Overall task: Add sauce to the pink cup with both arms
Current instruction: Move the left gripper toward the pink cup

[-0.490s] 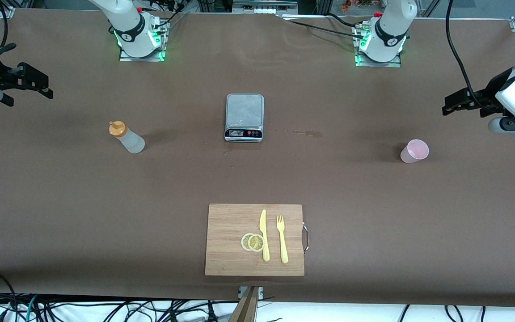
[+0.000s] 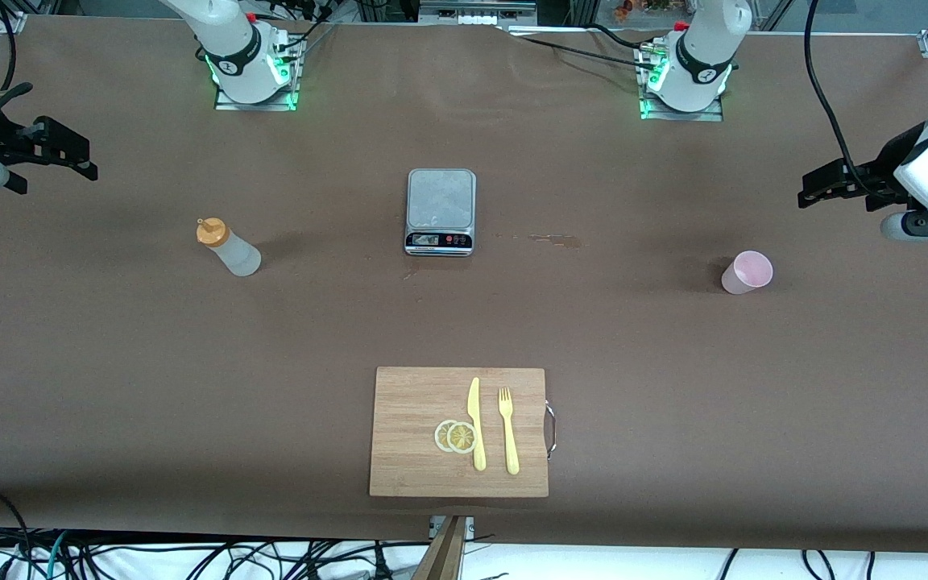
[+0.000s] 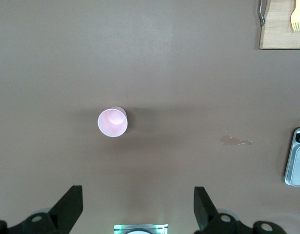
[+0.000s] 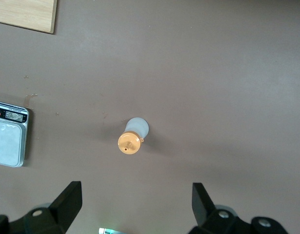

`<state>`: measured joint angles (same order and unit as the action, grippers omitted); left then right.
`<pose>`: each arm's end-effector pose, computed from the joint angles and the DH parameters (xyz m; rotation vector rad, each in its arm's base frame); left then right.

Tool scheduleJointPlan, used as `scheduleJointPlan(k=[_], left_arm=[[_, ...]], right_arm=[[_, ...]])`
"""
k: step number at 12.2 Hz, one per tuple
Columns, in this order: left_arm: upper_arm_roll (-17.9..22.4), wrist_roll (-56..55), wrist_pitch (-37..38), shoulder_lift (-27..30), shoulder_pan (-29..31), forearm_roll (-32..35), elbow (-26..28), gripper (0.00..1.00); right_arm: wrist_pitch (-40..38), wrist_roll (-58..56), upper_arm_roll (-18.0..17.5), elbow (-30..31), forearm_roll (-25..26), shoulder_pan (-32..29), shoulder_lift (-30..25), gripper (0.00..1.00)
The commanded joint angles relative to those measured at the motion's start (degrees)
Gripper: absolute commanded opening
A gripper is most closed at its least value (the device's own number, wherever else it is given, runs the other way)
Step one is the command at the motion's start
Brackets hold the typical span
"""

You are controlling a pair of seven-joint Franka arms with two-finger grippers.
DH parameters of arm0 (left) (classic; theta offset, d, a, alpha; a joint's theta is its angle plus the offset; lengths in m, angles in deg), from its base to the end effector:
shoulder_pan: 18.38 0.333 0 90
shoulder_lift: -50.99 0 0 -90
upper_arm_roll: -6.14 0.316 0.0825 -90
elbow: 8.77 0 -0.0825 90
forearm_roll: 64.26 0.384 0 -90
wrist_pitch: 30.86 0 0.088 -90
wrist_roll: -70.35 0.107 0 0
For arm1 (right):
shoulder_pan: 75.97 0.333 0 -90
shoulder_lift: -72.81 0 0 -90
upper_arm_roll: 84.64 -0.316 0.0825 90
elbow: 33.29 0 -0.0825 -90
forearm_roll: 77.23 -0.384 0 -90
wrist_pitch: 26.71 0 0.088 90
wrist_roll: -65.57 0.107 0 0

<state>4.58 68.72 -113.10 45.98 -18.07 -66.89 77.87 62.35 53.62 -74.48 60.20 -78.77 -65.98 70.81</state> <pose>0.5651 -0.0171 0.5922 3.0869 0.0063 -0.2558 0.5410 -0.0004 0.6133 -3.0872 -0.3186 0.0609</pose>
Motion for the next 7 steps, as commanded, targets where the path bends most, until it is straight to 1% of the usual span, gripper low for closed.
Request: scheduleJointPlan(k=[1,7], left_arm=[[0.2,-0.2,2.3,-1.7,-0.3,-0.1,-3.5,1.00],[0.3,-0.2,3.2,-2.5,0.0,0.2,-4.1,1.00]], right_arm=[[0.1,-0.7,0.3,-0.5,0.8,0.3,0.2,1.00],[0.0,-1.1,0.4,-0.3,0.7,-0.2,1.0,1.00]])
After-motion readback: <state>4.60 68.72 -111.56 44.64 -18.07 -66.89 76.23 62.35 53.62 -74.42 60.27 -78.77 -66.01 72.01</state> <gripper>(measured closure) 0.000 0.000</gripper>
